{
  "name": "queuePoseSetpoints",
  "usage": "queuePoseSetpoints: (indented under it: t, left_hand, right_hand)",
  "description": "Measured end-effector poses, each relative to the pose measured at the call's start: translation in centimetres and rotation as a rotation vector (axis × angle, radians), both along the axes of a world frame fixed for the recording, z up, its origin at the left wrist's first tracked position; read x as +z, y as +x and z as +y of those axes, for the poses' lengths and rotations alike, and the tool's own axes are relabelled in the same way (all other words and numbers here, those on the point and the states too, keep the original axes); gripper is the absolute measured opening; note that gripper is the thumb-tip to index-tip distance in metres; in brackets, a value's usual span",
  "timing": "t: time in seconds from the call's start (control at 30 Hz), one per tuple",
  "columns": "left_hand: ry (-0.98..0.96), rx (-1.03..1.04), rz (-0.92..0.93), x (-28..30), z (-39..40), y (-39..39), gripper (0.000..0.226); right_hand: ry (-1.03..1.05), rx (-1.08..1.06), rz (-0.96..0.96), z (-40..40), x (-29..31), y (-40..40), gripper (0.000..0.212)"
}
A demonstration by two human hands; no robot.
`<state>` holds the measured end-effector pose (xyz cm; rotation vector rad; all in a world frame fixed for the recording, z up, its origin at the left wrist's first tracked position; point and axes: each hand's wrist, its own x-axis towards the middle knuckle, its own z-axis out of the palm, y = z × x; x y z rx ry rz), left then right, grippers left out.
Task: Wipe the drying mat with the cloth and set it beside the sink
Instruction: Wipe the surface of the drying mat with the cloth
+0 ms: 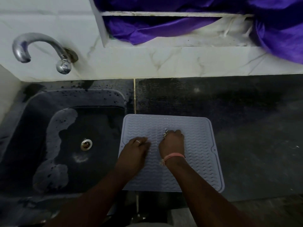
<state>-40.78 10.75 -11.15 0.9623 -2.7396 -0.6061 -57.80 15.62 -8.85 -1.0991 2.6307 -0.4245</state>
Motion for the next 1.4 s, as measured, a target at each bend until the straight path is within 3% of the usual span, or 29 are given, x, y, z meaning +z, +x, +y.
queuePoseSetpoints:
  t: [0.17,0.3,0.43,0.5,0.8,1.2,1.4]
  left_hand:
    - [-0.048,0.095,-0.036,0.8,-0.2,2.1,0.04]
    - [0.034,0.281,0.006,0.2,-0.6,4.2,0.042]
    - [0.418,0.689,0.21,-1.1,-1.3,5.6,0.035]
    - [0.63,0.785,0.306,-1.4,-1.2,6.3,0.027]
    - [0.907,0.834,0.484,-0.4,-0.5,5.9,0.026]
    - [0.912,0.84,0.491,-0.2,-0.8,6.0,0.028]
    - [0.839,0.839,0.435,0.4,-0.7,5.1,0.021]
  right_hand:
    - [-0.016,0.065,0.024,-1.0,-0.3,2.2,0.023]
    - [-0.033,0.066,0.01,-1.7,-0.1,3.5,0.023]
    - [-0.062,0.102,-0.013,-2.3,-0.1,5.0,0.023]
    - [-0.062,0.129,-0.018,-2.8,-0.1,5.9,0.024]
    - [-0.062,0.245,-0.053,-4.7,0.0,8.7,0.026]
    - [-0.044,0.428,-0.115,-7.3,0.9,10.4,0.011]
    - [-0.161,0.529,-0.345,-5.6,1.4,9.1,0.008]
